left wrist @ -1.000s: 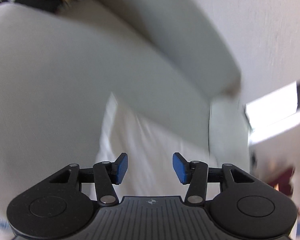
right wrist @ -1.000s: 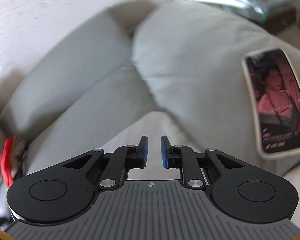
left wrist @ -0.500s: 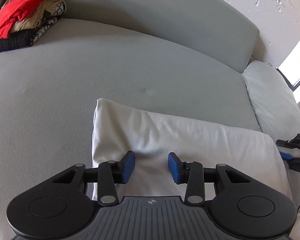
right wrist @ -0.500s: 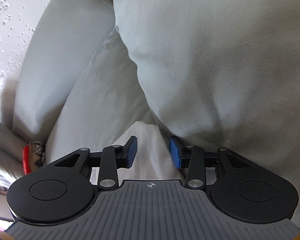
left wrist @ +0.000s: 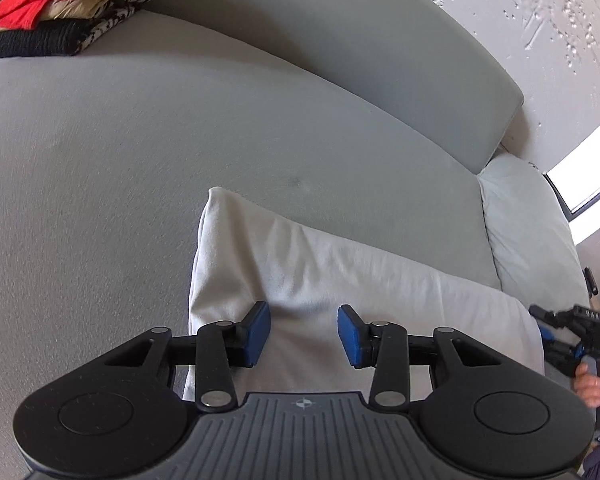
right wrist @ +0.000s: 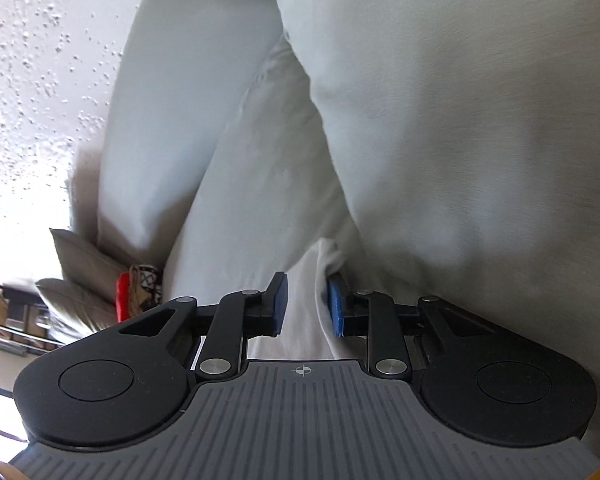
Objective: Fold clothes
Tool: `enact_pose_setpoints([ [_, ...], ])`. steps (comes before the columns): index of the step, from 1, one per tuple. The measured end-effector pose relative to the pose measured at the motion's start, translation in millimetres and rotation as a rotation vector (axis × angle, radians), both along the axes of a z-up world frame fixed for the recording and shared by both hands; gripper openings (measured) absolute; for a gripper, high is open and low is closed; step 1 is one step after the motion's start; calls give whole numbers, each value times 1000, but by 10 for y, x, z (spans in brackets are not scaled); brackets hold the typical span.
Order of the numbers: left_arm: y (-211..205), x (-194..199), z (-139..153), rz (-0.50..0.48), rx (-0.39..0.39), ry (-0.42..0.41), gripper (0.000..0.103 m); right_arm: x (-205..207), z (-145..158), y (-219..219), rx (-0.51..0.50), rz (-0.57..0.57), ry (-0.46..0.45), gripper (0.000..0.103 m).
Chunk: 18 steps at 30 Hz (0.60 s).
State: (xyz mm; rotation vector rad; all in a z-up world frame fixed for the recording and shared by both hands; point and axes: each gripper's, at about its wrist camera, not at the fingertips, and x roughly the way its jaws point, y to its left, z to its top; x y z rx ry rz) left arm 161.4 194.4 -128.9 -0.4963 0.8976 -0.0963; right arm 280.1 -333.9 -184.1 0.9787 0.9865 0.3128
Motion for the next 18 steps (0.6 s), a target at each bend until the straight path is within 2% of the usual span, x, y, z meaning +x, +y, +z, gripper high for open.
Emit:
enact_pose_setpoints([
  [3, 18, -16, -2, 2, -6, -1, 39, 86, -31, 50, 11, -14, -5, 29],
  [6, 38, -18, -11, 5, -15, 0, 39, 160, -39, 41, 14, -87, -16, 30],
  [7, 47, -21, -8, 7, -18, 1, 39, 128, -16, 26, -2, -125, -29, 30],
  [10, 60, -28, -4, 10, -23, 4, 39, 8, 89, -26, -81, -257, -63, 17],
  [14, 59, -43, 2, 9, -14, 4, 39, -116, 270, -104, -158, -353, -87, 17],
  [15, 56, -44, 3, 8, -12, 3, 39, -124, 315, -96, -179, -346, -87, 18],
  [16, 54, -45, 4, 8, -10, 2, 39, -119, 343, -76, -181, -320, -82, 24],
  [17, 51, -46, 5, 7, -9, 1, 39, -113, 362, -59, -180, -291, -71, 35],
  [18, 42, -39, 2, 7, -7, 1, 39, -106, 353, -46, -173, -255, -43, 38],
])
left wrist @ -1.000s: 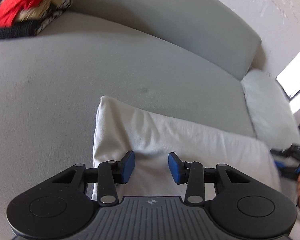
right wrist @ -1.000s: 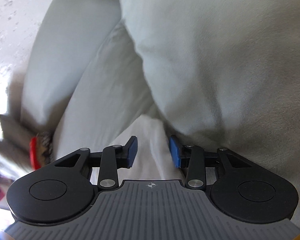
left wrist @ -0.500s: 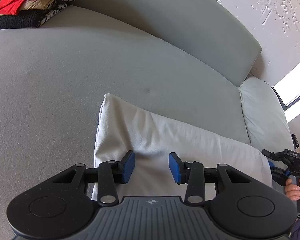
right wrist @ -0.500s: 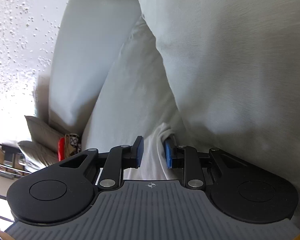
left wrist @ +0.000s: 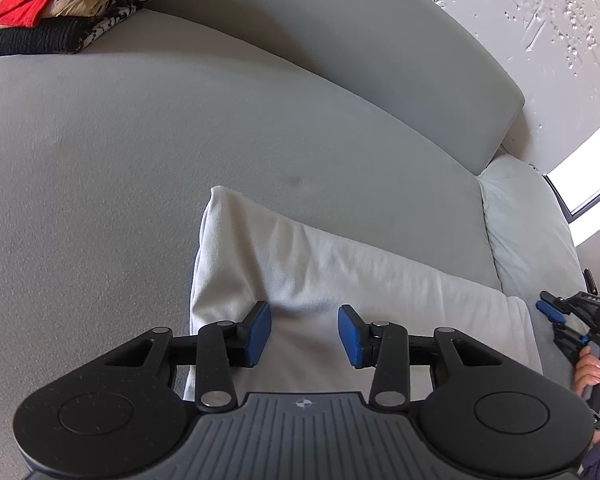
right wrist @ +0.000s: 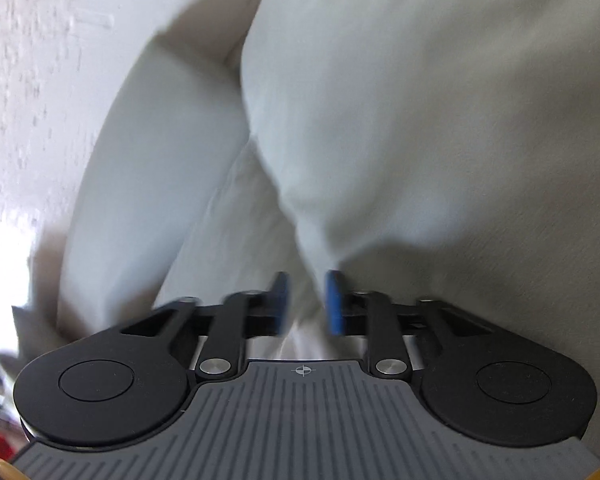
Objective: Fold clothes
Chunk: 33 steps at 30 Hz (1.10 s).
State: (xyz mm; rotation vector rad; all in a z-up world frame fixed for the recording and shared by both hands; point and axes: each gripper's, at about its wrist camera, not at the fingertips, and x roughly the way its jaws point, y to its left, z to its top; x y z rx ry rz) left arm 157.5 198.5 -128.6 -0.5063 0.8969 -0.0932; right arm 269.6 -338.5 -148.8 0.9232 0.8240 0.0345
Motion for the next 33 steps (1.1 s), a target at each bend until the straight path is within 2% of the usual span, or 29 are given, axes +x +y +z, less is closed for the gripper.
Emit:
enact_pose_setpoints([
  [5, -22, 17, -14, 0, 1, -1, 39, 107, 5, 190, -136, 139, 80, 44],
  [6, -18, 14, -16, 1, 0, -2, 40, 161, -31, 203, -133, 177, 98, 44],
  [11, -17, 8, -26, -1, 1, -3, 40, 308, -163, 52, 64, 269, 95, 38],
  [14, -9, -13, -36, 4, -9, -4, 40, 296, -225, -19, 176, 307, 55, 39],
  [16, 17, -36, -43, 7, -15, -3, 40, 249, -291, -5, 195, 344, 50, 39],
  [20, 12, -43, -47, 8, -16, -2, 40, 258, -334, 126, 154, 374, 47, 38],
  [22, -5, -41, -48, 7, -11, -2, 40, 279, -361, 187, 137, 358, 48, 38],
  [25, -25, -39, -45, 6, -5, -2, 40, 246, -410, 172, 142, 241, 35, 38],
  [29, -36, -32, -43, 10, -8, -2, 40, 196, -437, 184, 156, 149, 5, 38],
  [30, -33, -34, -45, 10, -8, -2, 40, 146, -422, 162, 148, 110, -10, 36],
  [32, -37, -35, -45, 10, -10, -2, 40, 10, -369, 79, 130, -16, -56, 18],
  [33, -32, -37, -46, 9, -11, -3, 41, -59, -344, 15, 141, -88, -77, 18],
])
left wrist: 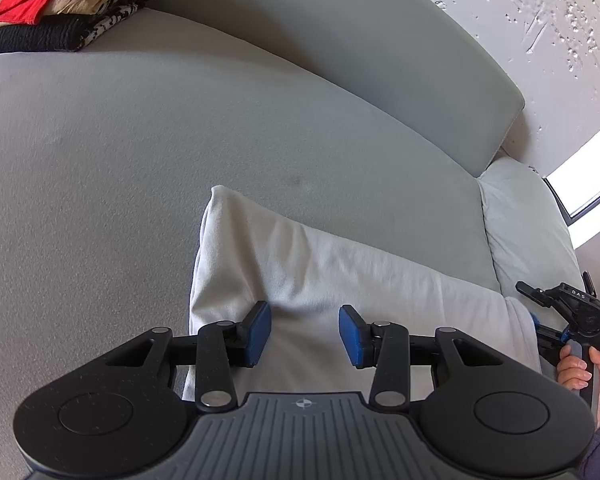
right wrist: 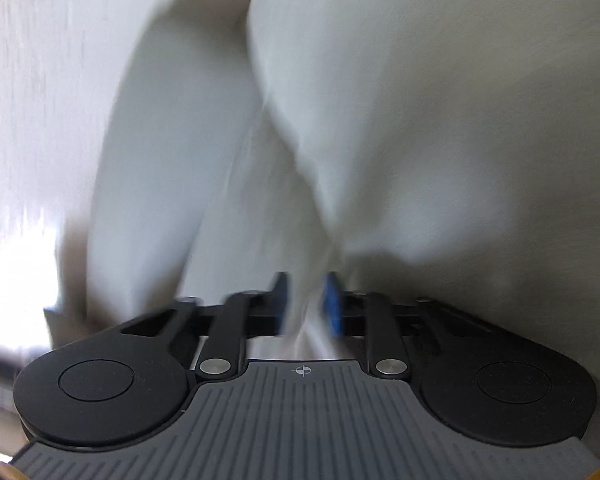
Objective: Fold clothes
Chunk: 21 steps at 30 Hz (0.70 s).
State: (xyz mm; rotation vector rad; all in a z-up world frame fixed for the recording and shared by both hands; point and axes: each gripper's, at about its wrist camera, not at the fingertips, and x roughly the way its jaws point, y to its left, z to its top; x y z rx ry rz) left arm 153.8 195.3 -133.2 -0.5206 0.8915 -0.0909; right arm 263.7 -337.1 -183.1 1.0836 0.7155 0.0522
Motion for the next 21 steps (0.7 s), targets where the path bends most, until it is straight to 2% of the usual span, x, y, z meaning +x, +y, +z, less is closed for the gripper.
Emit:
enact_pose_setpoints([
  [2, -2, -5, 1, 4, -5, 2, 41, -106, 27, -125, 42, -84, -12, 16],
  [3, 15, -17, -1, 7, -8, 3, 41, -105, 74, -132, 12, -75, 1, 16],
  [6, 21, -21, -9, 15, -23, 3, 41, -42, 249, 12, -155, 27, 45, 18],
  [8, 7, -21, -7, 15, -18, 2, 41, 12, 325, 187, -280, 118, 75, 34],
  [10, -20, -20, 0, 12, -4, 0, 41, 78, 331, 328, -358, 175, 116, 36],
  [12, -24, -22, 5, 9, 8, -1, 41, 109, 314, 370, -370, 165, 119, 31],
  [13, -28, -22, 6, 8, 11, -1, 41, 120, 280, 339, -319, 152, 116, 9],
  [14, -31, -22, 6, 7, 13, -2, 41, 112, 245, 292, -269, 140, 113, 4],
  [16, -33, -18, 3, 9, 9, -2, 41, 54, 279, 306, -285, 99, 86, 4],
  [21, 0, -42, -2, 13, -4, -2, 41, -154, 513, 584, -641, 51, 66, 4],
])
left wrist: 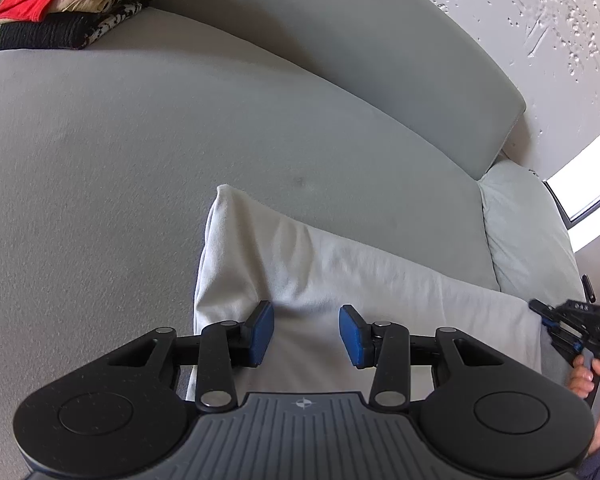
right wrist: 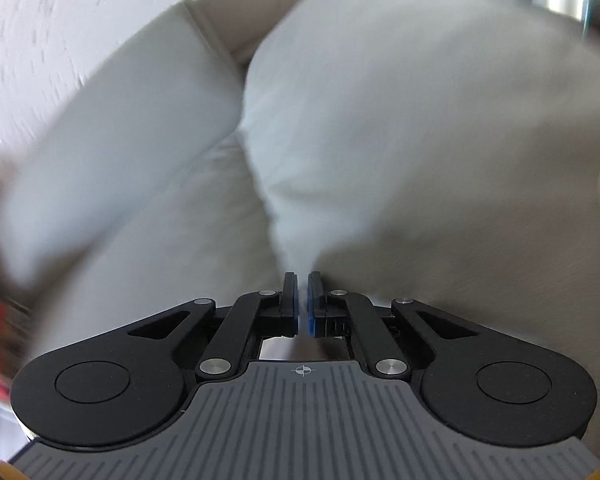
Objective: Fold clothes
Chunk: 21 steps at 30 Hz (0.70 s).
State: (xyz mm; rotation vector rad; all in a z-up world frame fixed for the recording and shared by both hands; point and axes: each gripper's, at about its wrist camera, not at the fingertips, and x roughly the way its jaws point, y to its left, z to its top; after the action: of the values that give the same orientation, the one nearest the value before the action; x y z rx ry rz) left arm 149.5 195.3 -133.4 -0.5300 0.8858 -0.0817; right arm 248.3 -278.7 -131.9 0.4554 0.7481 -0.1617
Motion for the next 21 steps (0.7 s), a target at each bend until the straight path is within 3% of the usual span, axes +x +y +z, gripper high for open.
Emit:
enact_pose_setpoints([
  [3, 5, -7, 3, 1, 4, 1, 41, -47, 53, 28, -140, -57, -7, 0],
  [6, 10, -20, 11, 2, 8, 0, 41, -80, 93, -17, -61, -48, -29, 7],
  [7, 4, -23, 14, 1, 10, -2, 41, -104, 95, -13, -32, -25, -37, 15],
  [10, -17, -34, 29, 10, 13, -18, 38, -173, 100, -2, 55, 44, -60, 16],
  [14, -80, -125, 183, -19, 33, -158, 34, -157, -2, 225, 114, 241, -44, 16],
  [16, -135, -123, 234, -16, 81, -205, 34, -106, -118, 354, -25, 245, 17, 11],
  [17, -145, -75, 198, 17, 139, -174, 34, -72, -183, 402, -119, 222, 51, 11],
  [18, -154, -26, 161, 52, 198, -140, 35, -49, -243, 416, -192, 188, 77, 4],
  [19, -164, 22, 123, 87, 257, -106, 38, -67, -284, 319, -193, 119, 77, 0],
  [20, -144, 41, 106, 135, 318, -83, 31, -86, -312, 224, -174, 56, 77, 0],
  [21, -122, 59, 90, 185, 379, -59, 32, -115, -288, 149, -103, 22, 78, 0],
])
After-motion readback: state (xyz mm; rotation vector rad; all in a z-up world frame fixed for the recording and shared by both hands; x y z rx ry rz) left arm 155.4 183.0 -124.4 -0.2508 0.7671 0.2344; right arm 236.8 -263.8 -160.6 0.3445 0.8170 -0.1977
